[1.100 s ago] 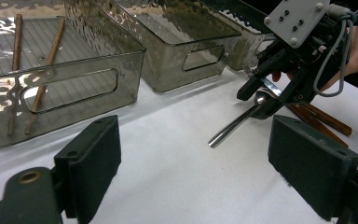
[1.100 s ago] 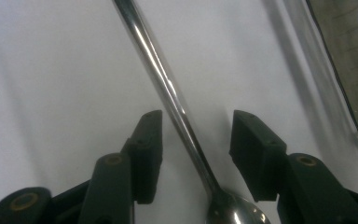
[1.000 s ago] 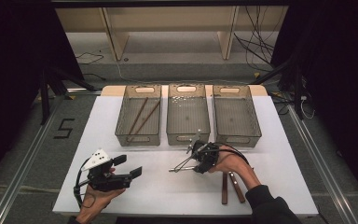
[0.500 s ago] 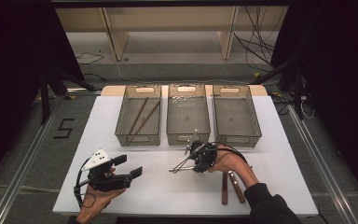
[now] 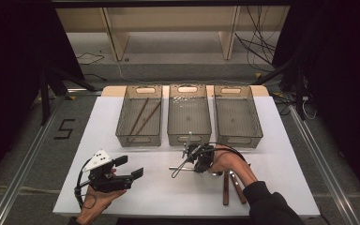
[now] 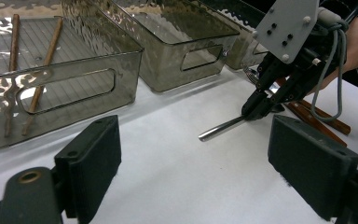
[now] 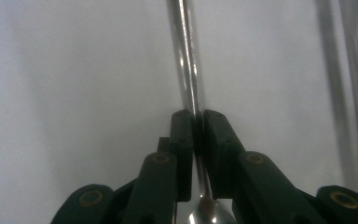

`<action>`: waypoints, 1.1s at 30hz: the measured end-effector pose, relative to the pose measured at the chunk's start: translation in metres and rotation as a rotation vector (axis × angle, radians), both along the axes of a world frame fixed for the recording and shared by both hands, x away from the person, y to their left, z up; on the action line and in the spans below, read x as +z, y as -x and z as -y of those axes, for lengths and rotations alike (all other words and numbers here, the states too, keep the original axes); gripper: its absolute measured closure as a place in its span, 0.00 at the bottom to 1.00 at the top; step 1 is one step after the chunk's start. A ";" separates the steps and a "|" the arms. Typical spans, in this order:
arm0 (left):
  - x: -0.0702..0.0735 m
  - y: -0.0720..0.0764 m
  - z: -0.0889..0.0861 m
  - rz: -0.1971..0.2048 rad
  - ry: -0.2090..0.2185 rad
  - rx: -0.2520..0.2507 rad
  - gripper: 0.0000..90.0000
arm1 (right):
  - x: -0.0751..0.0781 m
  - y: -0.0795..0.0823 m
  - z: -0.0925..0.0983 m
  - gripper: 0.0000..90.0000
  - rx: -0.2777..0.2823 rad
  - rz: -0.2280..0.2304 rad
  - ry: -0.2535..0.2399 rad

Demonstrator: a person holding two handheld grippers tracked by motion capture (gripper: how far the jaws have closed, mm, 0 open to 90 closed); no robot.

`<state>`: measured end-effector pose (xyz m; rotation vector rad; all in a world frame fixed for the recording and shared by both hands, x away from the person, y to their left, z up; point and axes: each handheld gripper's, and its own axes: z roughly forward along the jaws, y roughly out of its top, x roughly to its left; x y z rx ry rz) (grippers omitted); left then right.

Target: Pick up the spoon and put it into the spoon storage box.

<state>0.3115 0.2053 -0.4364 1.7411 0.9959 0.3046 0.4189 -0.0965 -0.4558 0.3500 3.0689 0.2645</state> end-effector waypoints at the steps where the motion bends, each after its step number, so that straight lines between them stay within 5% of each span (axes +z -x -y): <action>1: 0.000 0.000 0.000 0.000 0.000 0.000 0.19 | 0.000 0.000 0.000 0.95 0.003 -0.001 0.000; 13: 0.000 0.000 0.000 0.001 -0.001 0.003 0.19 | 0.001 0.001 -0.001 0.96 0.019 0.013 0.007; 19: 0.000 0.000 -0.001 0.002 -0.001 0.008 0.19 | 0.005 0.000 0.000 0.96 -0.001 0.020 -0.026; 23: 0.000 0.000 -0.001 0.003 -0.003 0.008 0.19 | 0.012 0.000 0.004 0.96 -0.016 0.029 -0.063; 33: 0.000 0.000 -0.002 0.002 0.005 0.012 0.19 | 0.044 -0.008 0.021 0.96 -0.128 0.041 -0.265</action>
